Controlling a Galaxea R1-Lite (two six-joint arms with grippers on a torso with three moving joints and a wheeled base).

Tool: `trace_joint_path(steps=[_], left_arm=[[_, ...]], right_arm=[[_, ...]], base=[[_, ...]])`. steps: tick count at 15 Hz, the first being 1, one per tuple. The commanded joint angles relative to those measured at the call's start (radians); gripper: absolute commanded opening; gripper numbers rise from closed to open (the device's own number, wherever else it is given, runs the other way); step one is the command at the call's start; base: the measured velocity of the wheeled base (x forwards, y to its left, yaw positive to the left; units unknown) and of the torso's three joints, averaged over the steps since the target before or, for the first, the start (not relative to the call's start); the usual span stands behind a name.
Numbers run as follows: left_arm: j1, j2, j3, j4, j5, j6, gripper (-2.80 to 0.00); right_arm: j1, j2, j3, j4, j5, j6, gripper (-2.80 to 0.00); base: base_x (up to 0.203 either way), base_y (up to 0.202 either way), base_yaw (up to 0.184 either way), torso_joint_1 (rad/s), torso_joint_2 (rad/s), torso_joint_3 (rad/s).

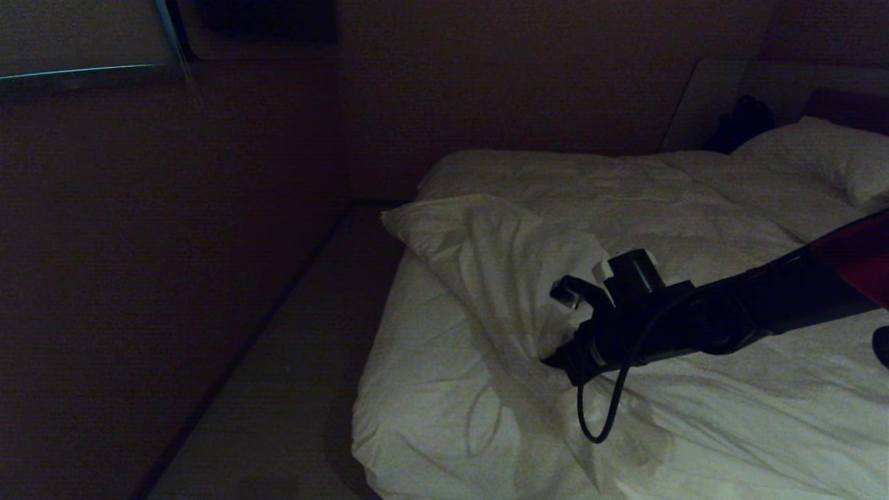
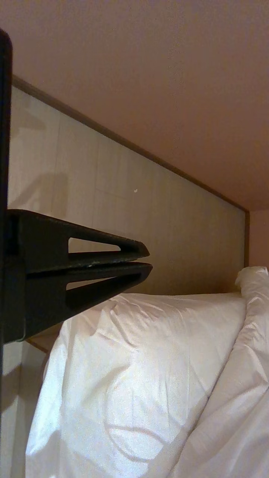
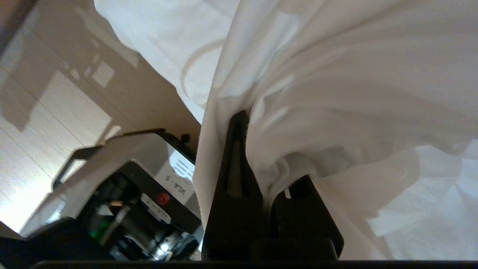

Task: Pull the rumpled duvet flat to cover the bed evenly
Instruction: Flatten the corners of the folded blanket

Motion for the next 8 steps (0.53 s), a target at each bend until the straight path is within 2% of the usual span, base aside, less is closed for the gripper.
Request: trace_joint_path(steps=[1, 3, 4, 8], left_arm=[[0.000, 0.000, 0.000, 0.000, 0.000, 0.000, -2.80], [0.000, 0.000, 0.000, 0.000, 0.000, 0.000, -2.80], [0.000, 0.000, 0.000, 0.000, 0.000, 0.000, -2.80], [0.000, 0.000, 0.000, 0.000, 0.000, 0.000, -2.80]], right_arm=[[0.004, 0.007, 0.031, -0.051, 0.000, -0.043, -2.80], [0.004, 0.016, 0.031, -0.066, -0.008, -0.041, -2.80], [0.004, 0.015, 0.029, -0.066, -0.008, -0.041, 0.00], [0.004, -0.020, 0.033, -0.060, -0.008, -0.041, 0.00]], base=[[0.000, 0.000, 0.000, 0.000, 0.00, 0.000], [0.000, 0.000, 0.000, 0.000, 0.00, 0.000], [0.000, 0.000, 0.000, 0.000, 0.00, 0.000], [0.000, 0.000, 0.000, 0.000, 0.00, 0.000]])
